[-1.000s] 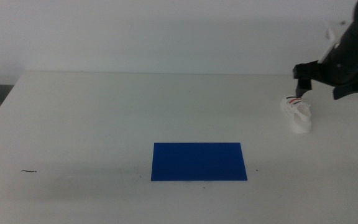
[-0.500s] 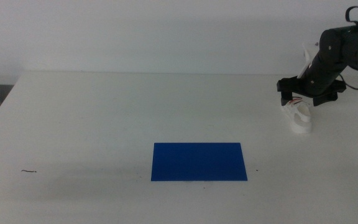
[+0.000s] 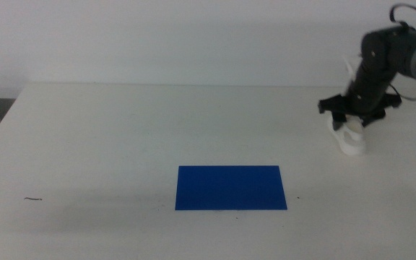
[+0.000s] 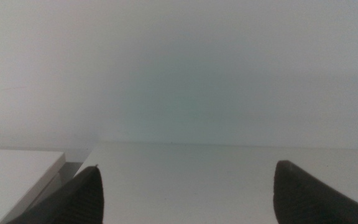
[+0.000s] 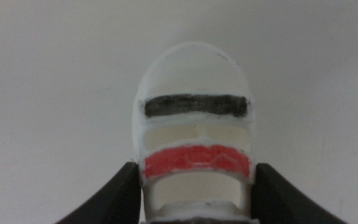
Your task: Use one arm to grab the shoe from the table and place it on the mat.
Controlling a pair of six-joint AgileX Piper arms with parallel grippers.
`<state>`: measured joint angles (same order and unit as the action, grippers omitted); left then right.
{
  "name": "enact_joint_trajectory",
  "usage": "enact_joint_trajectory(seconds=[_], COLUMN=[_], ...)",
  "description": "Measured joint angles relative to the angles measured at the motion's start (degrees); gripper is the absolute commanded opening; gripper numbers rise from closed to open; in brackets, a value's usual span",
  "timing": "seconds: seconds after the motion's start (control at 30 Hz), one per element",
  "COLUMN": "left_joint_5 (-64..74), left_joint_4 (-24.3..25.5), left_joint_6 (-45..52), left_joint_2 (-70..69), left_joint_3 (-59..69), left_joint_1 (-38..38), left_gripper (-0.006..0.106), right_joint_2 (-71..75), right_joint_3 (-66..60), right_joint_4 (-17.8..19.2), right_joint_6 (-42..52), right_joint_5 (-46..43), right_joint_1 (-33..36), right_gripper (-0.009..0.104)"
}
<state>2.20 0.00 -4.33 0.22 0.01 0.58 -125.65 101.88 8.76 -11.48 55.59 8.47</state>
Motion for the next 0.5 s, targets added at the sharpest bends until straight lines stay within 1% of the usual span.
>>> enact_joint_trajectory(seconds=[0.07,0.17,0.27,0.37,0.5], left_joint_5=[0.0,0.0,0.0,0.0,0.0], left_joint_4=[0.0,0.0,0.0,0.0,0.0], left_joint_6=[0.0,0.0,0.0,0.0,0.0], left_joint_2=[0.0,0.0,0.0,0.0,0.0], left_joint_3=[0.0,0.0,0.0,0.0,0.0], left_joint_1=[0.0,0.0,0.0,0.0,0.0], left_gripper=[0.094,0.094,0.094,0.094,0.094], right_joint_2=[2.75,6.55,8.25,8.26,8.26], right_joint_3=[0.31,0.71,1.03,1.04,0.28], right_joint_4=[1.43,1.74,0.91,-0.42,-0.55], right_joint_6=[0.38,3.86,9.36,12.77,15.75], right_joint_5=[2.18,3.64,4.6,5.59,5.78], right_joint_1=[3.32,9.74,16.73,22.7,28.29], right_gripper=[0.001,0.001,0.001,0.001,0.001])
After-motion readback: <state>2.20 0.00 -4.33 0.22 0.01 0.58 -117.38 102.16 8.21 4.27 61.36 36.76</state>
